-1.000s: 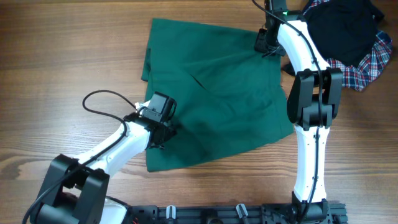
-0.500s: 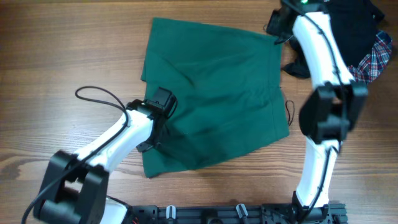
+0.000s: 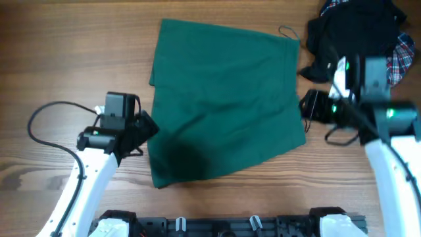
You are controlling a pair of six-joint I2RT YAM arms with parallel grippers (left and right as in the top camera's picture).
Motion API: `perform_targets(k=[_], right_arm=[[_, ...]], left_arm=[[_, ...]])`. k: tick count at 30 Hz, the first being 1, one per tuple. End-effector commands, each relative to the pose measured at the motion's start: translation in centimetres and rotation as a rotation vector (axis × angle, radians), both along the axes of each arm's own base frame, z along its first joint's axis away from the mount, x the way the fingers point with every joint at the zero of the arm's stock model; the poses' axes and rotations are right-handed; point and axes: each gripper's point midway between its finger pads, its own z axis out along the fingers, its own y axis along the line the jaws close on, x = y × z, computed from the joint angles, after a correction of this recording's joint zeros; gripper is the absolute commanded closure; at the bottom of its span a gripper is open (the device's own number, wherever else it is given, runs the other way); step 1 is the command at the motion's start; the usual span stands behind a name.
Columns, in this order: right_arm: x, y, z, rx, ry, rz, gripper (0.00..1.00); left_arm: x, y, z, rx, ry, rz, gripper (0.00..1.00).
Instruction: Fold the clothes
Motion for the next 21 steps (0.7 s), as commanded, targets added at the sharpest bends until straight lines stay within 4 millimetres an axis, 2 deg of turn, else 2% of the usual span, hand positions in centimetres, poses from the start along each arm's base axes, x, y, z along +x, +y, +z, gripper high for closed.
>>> perform_targets(k=[1,4,6,7,10,13,16,18,19,21], right_arm=[[-1.7,1.5,-5.1,0.087,0.135,0.034,0.27],[-2.9,1.0,-8.0,0.087,0.240,0.007,0.26],[-3.1,-0.6,-9.2,0.092,0.258,-0.060,0.26],[-3.1,-1.5,-9.6,0.105,0.257,-0.085,0.24],[-1.9,-2.1,-9.6,0.184,0.199,-0.040,0.24],[-1.5,-1.8,-10.8,0.215,0.235,-0.034,0.24],[-1.4,-1.7,-12.7,0.242,0.313,-0.062,0.28],[-1.5,-1.7,-14.2,0.253,0.369,-0.074,0.32],[-1.6,-1.6,-14.8,0.258,0.392,-0.082,0.32],[-1.3,-1.7,-15.6,0.260,0.391,-0.097,0.32]], left_arm=[[-2.4,-1.8,-3.0,-0.104,0.081,-0.060,0.19],[-4.2,-2.5,-4.4,-0.152,0.141,-0.064,0.18],[-5.7,-2.8,-5.6,-0.179,0.192,-0.053,0.20],[-6.4,-3.0,-6.1,-0.193,0.213,-0.055,0.20],[-7.9,-2.9,-7.2,-0.200,0.260,-0.044,0.21],[-8.6,-3.1,-7.9,-0.215,0.274,-0.034,0.21],[-9.2,-4.2,-8.5,-0.286,0.281,-0.052,0.23],[-9.3,-4.6,-8.5,-0.310,0.285,-0.051,0.33],[-9.4,-4.9,-8.4,-0.327,0.288,-0.056,0.40],[-9.4,-4.9,-8.4,-0.332,0.291,-0.048,0.48]])
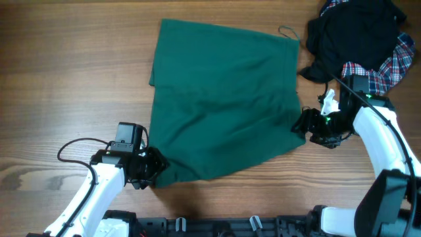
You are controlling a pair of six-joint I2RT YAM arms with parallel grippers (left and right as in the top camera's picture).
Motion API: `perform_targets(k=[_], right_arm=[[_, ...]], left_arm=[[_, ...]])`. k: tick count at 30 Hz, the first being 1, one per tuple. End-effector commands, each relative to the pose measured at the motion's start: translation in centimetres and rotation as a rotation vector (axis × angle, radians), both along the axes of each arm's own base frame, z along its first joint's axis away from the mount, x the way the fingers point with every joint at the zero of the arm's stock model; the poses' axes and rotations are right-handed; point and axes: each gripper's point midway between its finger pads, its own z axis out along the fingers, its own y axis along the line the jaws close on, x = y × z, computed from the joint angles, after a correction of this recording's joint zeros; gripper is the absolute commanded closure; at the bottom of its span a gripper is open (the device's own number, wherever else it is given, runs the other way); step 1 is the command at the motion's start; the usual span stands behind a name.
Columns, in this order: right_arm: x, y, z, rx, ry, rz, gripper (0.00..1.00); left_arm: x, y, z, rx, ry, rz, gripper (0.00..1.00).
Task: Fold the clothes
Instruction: 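Grasp the top corners of the green garment with both grippers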
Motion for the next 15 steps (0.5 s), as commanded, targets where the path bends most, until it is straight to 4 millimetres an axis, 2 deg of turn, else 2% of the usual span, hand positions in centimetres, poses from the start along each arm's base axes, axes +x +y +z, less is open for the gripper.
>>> perform_targets(k=[1,4,6,8,10,11,12,15], right_arm=[[0.3,0.2,-1.1,0.023,-0.003,-0.024,0.31],[0.4,0.2,-2.4,0.018,-0.030,-0.024,0.32],[0.4,0.5,-3.3,0.032,-0.054,-0.023,0.33],[-0.3,1.2,-4.2,0.068,-0.051,-0.029,0.44],[-0.2,1.8,-4.2,0.103,-0.065,-0.025,0.69],[-0.2,1.8,-4.2,0.107,-0.066,-0.024,0.88],[-0.3,1.9,-4.1,0.110,-0.064,-0.025,0.96],[-0.2,2.2,-3.8,0.134,-0.067,-0.025,0.96]], left_arm=[[-0.4,-0.5,-0.1,-0.037,0.022,0.018,0.49],[-0.4,-0.5,-0.1,-0.037,0.023,0.020,0.60],[-0.4,-0.5,-0.1,-0.037,0.023,0.020,0.72],[-0.4,-0.5,-0.1,-0.037,0.023,0.020,0.85],[-0.4,-0.5,-0.1,-0.038,0.023,0.020,0.91],[-0.4,-0.5,-0.1,-0.038,0.023,0.020,0.96],[-0.4,-0.5,-0.1,-0.038,0.023,0.020,0.96],[-0.4,-0.5,0.0,-0.038,0.022,0.020,0.96]])
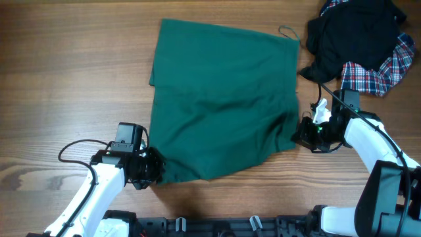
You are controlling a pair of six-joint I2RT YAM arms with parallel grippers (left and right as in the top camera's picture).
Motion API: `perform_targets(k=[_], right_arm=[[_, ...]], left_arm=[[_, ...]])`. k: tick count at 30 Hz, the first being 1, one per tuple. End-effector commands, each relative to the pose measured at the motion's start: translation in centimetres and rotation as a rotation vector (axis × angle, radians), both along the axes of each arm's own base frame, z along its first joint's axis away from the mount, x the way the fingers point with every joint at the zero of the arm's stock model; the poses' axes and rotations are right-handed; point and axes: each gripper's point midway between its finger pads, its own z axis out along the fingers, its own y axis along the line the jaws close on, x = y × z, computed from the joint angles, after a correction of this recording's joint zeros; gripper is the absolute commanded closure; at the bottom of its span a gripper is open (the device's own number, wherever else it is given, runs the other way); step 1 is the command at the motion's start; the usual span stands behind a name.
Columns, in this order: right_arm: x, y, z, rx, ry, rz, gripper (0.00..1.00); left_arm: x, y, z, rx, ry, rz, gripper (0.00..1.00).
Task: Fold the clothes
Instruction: 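Grasp the top corners of the green garment with both grippers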
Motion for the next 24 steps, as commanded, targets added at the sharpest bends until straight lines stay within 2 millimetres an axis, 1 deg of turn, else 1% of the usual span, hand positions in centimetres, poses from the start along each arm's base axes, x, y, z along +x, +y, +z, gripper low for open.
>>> perform_targets(k=[1,2,3,4,5,7,9,11,12,13,14,17,18,19,20,22,24], right_arm=[[0.6,1.1,0.9,0.080,-0.012,0.003,0.96],[1.2,1.3,1.9,0.103,-0.028,0.008,0.96],[1.8,1.4,3.0,0.111,-0.043,0.009,0.96],[2.4,1.3,4.2,0.108,-0.060,0.011,0.96],[2.9,1.2,5.6,0.103,-0.088,0.012,0.96],[3.7,1.2,7.8,0.106,-0.148,0.017,0.96],[4.4,1.1,10.0,0.097,-0.211,-0.005,0.96],[5.2,1.1,11.1,0.104,-0.238,-0.019,0.96],[5.8,1.2,11.6,0.115,-0.265,-0.022,0.96],[6.5,1.2,11.9,0.125,-0.284,-0.042,0.96],[7.1,1.0,12.2,0.130,-0.300,-0.071,0.96],[8.9,0.7,13.0,0.142,-0.355,-0.128,0.96],[9.8,0.5,13.4,0.145,-0.383,-0.156,0.96],[10.5,0.2,13.8,0.144,-0.405,-0.179,0.96],[11.1,-0.1,14.0,0.137,-0.421,-0.208,0.96],[11.9,-0.7,14.1,0.120,-0.440,-0.245,0.96],[12.8,-0.9,13.4,0.130,-0.435,-0.267,0.96]], left_arm=[[0.1,-0.1,0.3,-0.014,-0.010,0.004,0.96],[0.8,-0.2,1.1,-0.019,-0.046,0.004,0.96],[2.0,-0.4,2.3,-0.025,-0.104,0.000,0.96],[3.1,-0.4,3.7,-0.027,-0.165,0.001,0.96],[4.5,0.0,5.4,-0.003,-0.242,0.010,0.96],[5.8,0.3,7.2,0.013,-0.326,0.020,0.96],[8.1,0.0,9.5,-0.003,-0.439,0.023,0.96],[10.0,-0.2,11.2,-0.014,-0.527,0.030,0.96],[11.1,0.1,11.8,-0.016,-0.567,0.048,0.96],[12.1,0.6,12.0,-0.016,-0.592,0.070,0.96],[13.1,1.0,12.0,-0.023,-0.608,0.086,0.96],[16.2,1.1,11.9,-0.090,-0.654,0.100,0.96],[17.6,1.3,12.0,-0.095,-0.667,0.104,0.96],[19.1,0.9,12.6,-0.118,-0.687,0.085,0.96],[20.9,0.4,13.4,-0.139,-0.704,0.062,0.96],[23.8,0.3,14.5,-0.127,-0.738,0.013,0.96],[25.5,0.3,14.6,-0.118,-0.744,0.003,0.96]])
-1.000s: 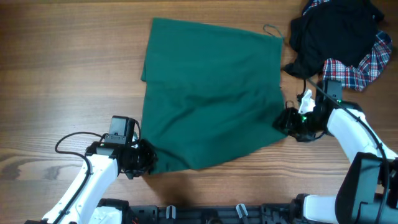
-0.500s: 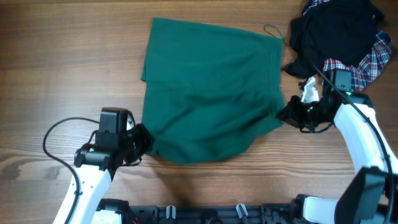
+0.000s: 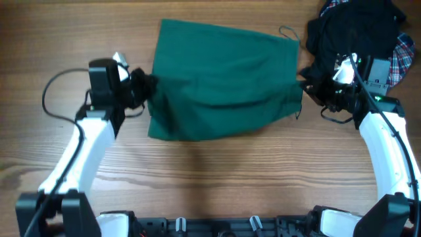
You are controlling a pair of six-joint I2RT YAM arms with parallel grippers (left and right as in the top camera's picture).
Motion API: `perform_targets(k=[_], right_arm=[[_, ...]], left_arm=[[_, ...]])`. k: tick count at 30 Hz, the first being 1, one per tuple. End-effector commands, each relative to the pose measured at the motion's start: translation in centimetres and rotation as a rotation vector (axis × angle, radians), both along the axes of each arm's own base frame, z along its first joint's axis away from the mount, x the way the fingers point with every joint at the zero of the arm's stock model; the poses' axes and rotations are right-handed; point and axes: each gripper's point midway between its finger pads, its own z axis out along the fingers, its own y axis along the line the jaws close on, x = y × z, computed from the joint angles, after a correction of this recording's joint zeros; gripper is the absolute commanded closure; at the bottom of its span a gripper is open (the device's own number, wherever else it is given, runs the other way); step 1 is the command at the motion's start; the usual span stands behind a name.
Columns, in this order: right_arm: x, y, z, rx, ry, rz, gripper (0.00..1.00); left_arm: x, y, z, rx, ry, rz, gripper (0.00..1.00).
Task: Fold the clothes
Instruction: 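Grasp the top corners of the green garment with both grippers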
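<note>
A dark green garment point(image 3: 223, 72) lies spread on the wooden table point(image 3: 217, 184) in the overhead view. Its near edge is raised and drawn back over the middle of the cloth, leaving a doubled fold along the front. My left gripper point(image 3: 147, 85) is shut on the garment's left corner, at the cloth's left side. At the right side my right gripper point(image 3: 305, 85) is shut on the right corner. Both held corners hang about halfway up the garment. A thin cord loop point(image 3: 286, 31) sticks out at the far right corner.
A heap of black clothes point(image 3: 355, 23) lies at the far right corner of the table, with a plaid piece point(image 3: 402, 52) at its right edge, just behind my right arm. Bare wood stretches in front of the garment and to its left.
Both grippers have moved from the garment's near corners to about its middle, each with a corner in it. The near half of the cloth is now off the table, and the wood in front is bare.
At first both grippers hovered beside the flat garment, left and right of its lower half. Then each was down at a near corner, the left at the front left, the right at the front right edge. Now both hold those corners halfway up the garment.
</note>
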Motion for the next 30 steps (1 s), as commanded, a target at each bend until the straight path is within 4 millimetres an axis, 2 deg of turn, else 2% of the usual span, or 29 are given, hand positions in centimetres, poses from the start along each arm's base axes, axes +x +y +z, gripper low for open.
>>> perform_targets(k=[1,4,5,8,10,11,12,13,15,16,17,19,20,21,22,23,24,25,27,28,29,30], right_arm=[[1.5,-0.6,-1.0,0.024,0.031,-0.061,0.96],[2.6,-0.9,-3.5,0.046,0.077,-0.083,0.96],[3.0,-1.0,-4.3,0.054,0.090,-0.100,0.96],[3.3,-1.5,-5.1,0.014,0.103,-0.130,0.96],[3.4,-1.7,-5.3,0.002,0.105,-0.138,0.96],[3.4,-1.7,-5.3,0.002,0.104,-0.138,0.82],[3.5,-1.7,-5.1,0.000,0.100,-0.135,0.50],[3.7,-1.9,-4.6,-0.019,0.085,-0.121,0.41],[4.1,-3.3,-2.7,-0.101,0.084,-0.146,0.30],[4.5,-4.1,-0.9,-0.162,0.063,-0.142,0.26],[4.9,-4.6,0.5,-0.202,0.045,-0.139,0.23],[6.2,-5.7,3.9,-0.262,-0.012,-0.162,0.16],[6.6,-5.5,4.9,-0.252,-0.040,-0.155,0.17],[6.7,-4.1,5.4,-0.207,-0.058,-0.100,0.36],[6.4,-2.6,5.4,-0.181,-0.069,-0.023,0.81],[5.6,-0.8,4.8,-0.167,-0.049,0.063,0.96],[4.9,0.4,3.8,-0.180,-0.018,0.117,0.96],[4.2,1.6,2.2,-0.191,0.022,0.177,0.95],[2.5,3.5,-1.8,-0.193,0.135,0.270,0.96],[1.9,3.8,-3.2,-0.194,0.182,0.301,0.96],[1.1,4.2,-4.7,-0.185,0.231,0.346,0.96],[0.4,4.4,-6.1,-0.172,0.285,0.370,0.95]], left_arm=[[2.6,0.1,0.6,0.029,-0.035,-0.034,0.96],[3.4,0.7,-1.2,0.069,-0.010,-0.017,0.96],[3.4,0.7,-2.6,0.073,0.021,-0.022,0.96],[3.4,1.1,-4.8,0.091,0.076,-0.006,0.96],[3.4,1.4,-5.2,0.106,0.089,0.008,0.96],[3.4,1.6,-5.3,0.111,0.092,0.013,0.89],[3.4,1.7,-5.2,0.111,0.091,0.016,0.57],[3.4,2.1,-4.8,0.110,0.083,0.025,0.50],[3.6,3.9,-2.3,0.153,0.040,0.067,0.39],[3.8,5.0,0.2,0.211,-0.025,0.069,0.38],[4.0,5.4,1.8,0.241,-0.071,0.072,0.36],[4.8,6.0,7.0,0.326,-0.237,0.066,0.27],[5.2,6.0,8.5,0.327,-0.284,0.071,0.24],[5.5,5.5,9.3,0.310,-0.318,0.053,0.25],[5.4,5.1,9.3,0.293,-0.317,0.030,0.30],[5.0,4.3,8.4,0.278,-0.284,-0.005,0.59],[4.6,3.8,7.5,0.290,-0.257,-0.033,0.81],[4.0,2.8,5.5,0.309,-0.196,-0.085,0.96],[2.3,0.6,-0.4,0.317,-0.012,-0.190,0.96],[1.8,0.0,-2.1,0.322,0.036,-0.222,0.96],[1.0,-1.2,-4.9,0.327,0.108,-0.283,0.96],[0.6,-1.8,-6.7,0.325,0.156,-0.308,0.96]])
